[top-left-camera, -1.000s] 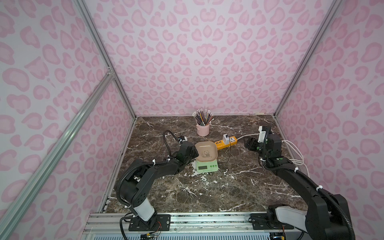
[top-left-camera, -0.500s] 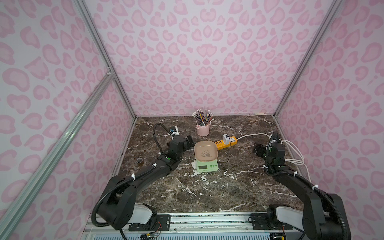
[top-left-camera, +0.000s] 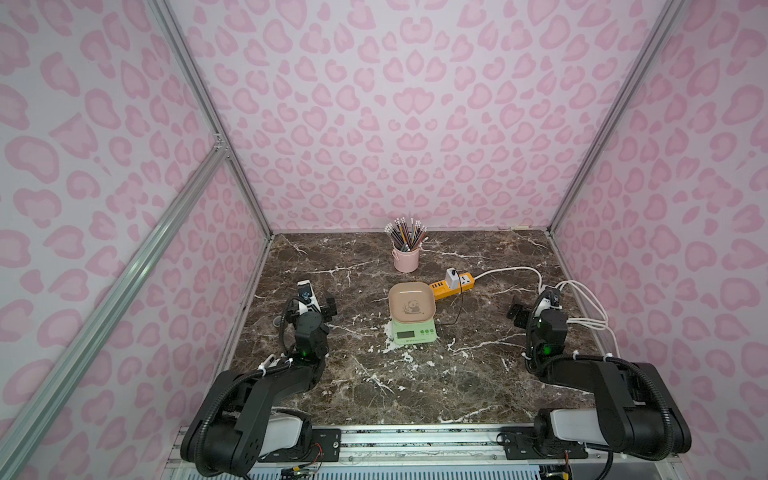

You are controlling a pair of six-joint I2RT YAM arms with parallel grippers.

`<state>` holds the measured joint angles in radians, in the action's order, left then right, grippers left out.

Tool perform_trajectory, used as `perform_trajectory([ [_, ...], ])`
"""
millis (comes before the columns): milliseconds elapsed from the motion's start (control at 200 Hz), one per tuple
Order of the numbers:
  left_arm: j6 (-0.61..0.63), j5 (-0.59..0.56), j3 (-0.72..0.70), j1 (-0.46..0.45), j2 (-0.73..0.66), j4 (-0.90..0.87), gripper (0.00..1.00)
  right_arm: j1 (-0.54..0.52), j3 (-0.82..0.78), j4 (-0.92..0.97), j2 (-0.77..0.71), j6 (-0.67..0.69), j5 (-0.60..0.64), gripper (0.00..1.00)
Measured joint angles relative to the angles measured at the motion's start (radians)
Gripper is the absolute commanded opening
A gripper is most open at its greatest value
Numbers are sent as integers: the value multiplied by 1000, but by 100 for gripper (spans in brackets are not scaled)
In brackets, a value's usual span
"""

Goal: Charge the electronic scale
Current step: Place the electronic scale at the center of the board, then reset both arms

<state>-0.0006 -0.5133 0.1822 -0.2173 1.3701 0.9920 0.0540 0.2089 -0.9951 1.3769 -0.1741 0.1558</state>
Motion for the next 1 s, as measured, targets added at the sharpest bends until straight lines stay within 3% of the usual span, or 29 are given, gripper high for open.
perform_trajectory([
  [120, 49, 77, 11, 20, 105, 171, 94, 8, -1, -87, 71, 30, -51, 99],
  [230, 53, 132, 40, 55, 139, 207, 95, -3, -10, -212, 158, 70, -121, 99],
  [325, 40, 145, 40, 92, 176, 262, 96, -15, -4, -208, 166, 97, -158, 99],
  [1000, 18, 183, 31, 100, 189, 307, 96, -45, 6, -247, 163, 142, -164, 99],
])
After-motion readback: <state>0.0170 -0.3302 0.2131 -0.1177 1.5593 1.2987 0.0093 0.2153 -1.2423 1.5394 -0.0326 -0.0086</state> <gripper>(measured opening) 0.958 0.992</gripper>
